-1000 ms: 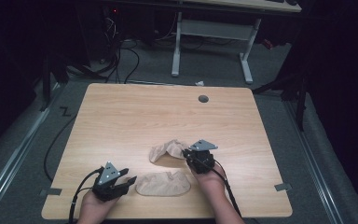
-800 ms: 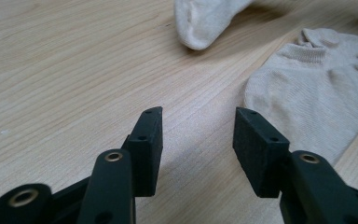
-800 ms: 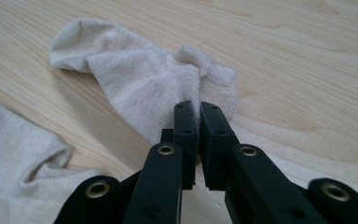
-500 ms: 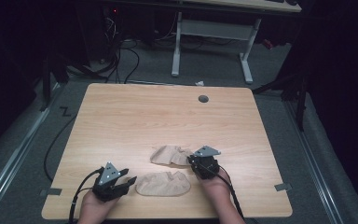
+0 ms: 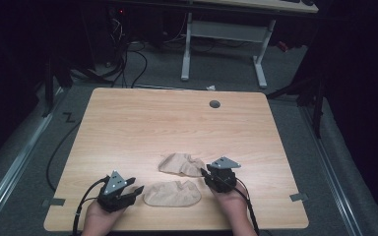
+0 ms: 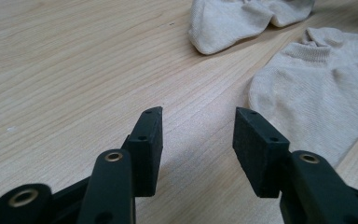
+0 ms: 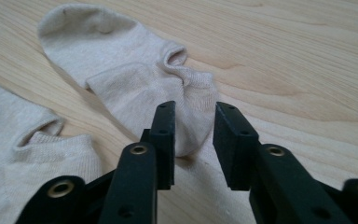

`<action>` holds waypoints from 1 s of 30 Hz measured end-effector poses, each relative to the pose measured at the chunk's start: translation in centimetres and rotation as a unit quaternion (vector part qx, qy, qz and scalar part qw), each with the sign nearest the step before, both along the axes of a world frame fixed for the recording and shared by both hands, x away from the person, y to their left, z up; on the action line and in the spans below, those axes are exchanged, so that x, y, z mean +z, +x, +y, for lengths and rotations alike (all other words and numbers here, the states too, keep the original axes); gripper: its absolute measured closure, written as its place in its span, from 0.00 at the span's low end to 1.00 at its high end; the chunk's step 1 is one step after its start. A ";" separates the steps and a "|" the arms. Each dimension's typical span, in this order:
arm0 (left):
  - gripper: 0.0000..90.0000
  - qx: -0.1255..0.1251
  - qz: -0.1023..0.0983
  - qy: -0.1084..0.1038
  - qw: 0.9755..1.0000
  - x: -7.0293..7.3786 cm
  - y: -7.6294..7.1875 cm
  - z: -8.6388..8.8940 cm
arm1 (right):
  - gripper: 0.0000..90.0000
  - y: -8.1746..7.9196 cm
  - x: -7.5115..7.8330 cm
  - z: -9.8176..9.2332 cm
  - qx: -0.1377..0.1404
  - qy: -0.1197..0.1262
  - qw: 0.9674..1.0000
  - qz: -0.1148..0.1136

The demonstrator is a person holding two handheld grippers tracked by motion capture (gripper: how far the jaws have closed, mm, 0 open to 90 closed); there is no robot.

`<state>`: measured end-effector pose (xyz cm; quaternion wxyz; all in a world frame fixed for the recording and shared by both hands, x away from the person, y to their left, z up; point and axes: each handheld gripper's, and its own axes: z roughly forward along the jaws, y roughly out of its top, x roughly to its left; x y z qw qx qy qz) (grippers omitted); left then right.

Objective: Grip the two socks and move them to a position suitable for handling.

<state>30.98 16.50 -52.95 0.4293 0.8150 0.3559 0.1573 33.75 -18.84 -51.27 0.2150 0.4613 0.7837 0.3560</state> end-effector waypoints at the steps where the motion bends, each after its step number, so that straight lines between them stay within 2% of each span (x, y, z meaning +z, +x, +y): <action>1: 0.59 0.000 0.000 0.000 1.000 0.1 0.0 0.0 | 0.75 -0.2 0.0 -0.1 -0.002 0.004 1.000 -0.002; 10: 0.59 0.003 -0.005 -0.008 1.000 0.9 -0.2 0.0 | 0.72 -1.7 0.3 -0.9 -0.015 0.019 0.999 -0.029; 12: 0.59 0.000 -0.001 -0.004 1.000 1.1 0.0 -0.3 | 0.73 -1.9 0.2 -1.1 -0.021 0.018 0.999 -0.032; 20: 0.59 -0.004 0.011 0.001 1.000 1.5 1.6 -1.9 | 0.76 -2.4 -0.3 -2.1 -0.036 0.022 0.999 -0.025; 24: 0.59 0.000 0.007 0.005 1.000 1.7 2.6 -2.8 | 0.74 -2.5 -0.4 -2.5 -0.031 0.032 0.999 -0.020; 30: 0.57 0.001 0.021 0.002 1.000 1.5 3.8 -3.5 | 0.72 -2.4 -0.3 -2.3 -0.019 0.033 0.999 -0.019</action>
